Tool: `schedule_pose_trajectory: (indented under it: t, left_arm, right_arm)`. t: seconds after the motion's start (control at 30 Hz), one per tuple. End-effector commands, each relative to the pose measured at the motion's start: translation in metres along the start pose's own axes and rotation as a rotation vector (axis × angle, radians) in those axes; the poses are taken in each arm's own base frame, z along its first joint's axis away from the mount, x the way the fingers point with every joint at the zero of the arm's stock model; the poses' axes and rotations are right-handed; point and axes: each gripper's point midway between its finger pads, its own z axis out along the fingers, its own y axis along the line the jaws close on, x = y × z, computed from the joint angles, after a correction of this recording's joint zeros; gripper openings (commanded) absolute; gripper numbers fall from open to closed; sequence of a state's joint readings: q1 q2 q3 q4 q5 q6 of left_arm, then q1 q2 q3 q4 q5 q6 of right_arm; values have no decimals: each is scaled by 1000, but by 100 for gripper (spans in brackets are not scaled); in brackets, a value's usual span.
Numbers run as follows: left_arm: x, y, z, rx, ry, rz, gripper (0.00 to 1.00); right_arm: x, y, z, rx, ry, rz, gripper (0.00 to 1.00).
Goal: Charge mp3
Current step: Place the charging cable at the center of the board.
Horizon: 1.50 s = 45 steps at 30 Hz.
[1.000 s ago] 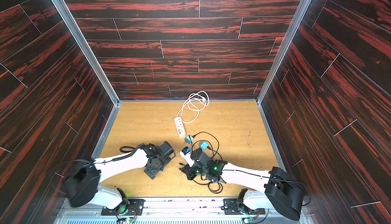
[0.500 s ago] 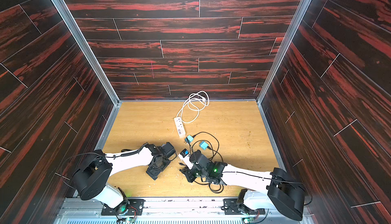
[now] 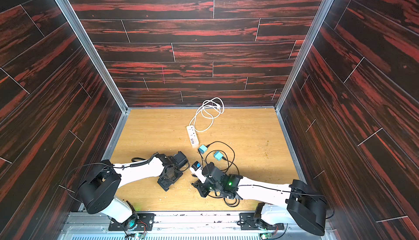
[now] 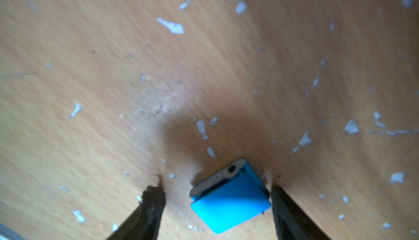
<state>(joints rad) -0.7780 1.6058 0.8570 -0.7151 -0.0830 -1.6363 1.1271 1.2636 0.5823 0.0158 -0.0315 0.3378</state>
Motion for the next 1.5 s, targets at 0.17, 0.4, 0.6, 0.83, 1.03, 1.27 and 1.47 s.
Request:
schedule_pose_trajectory:
  t: [0.17,0.4,0.6,0.83,1.03,1.27,1.47]
  left_arm:
    - [8,-34,8,132,40,113,66]
    - [4,-21,12,94,23,132,66]
    - [4,-18,12,98,31,125,81]
    - [-1,3,-4,67,12,-67,100]
    - [-10,15,-15,145,-69,-348,100]
    - [-10,14,-14,142,-63,-461,100]
    - [1,5,1,126,-18,-495,100]
  right_arm:
    - [1,5,8,-7,14,-24,0]
    - [3,5,7,-5,17,-25,0]
    - [3,5,8,-4,18,-29,0]
    - [5,5,7,-3,29,-43,0]
    - [3,10,5,-21,35,-62,0]
    - [5,13,8,-45,44,-77,0]
    - [7,19,10,-54,56,-103,16]
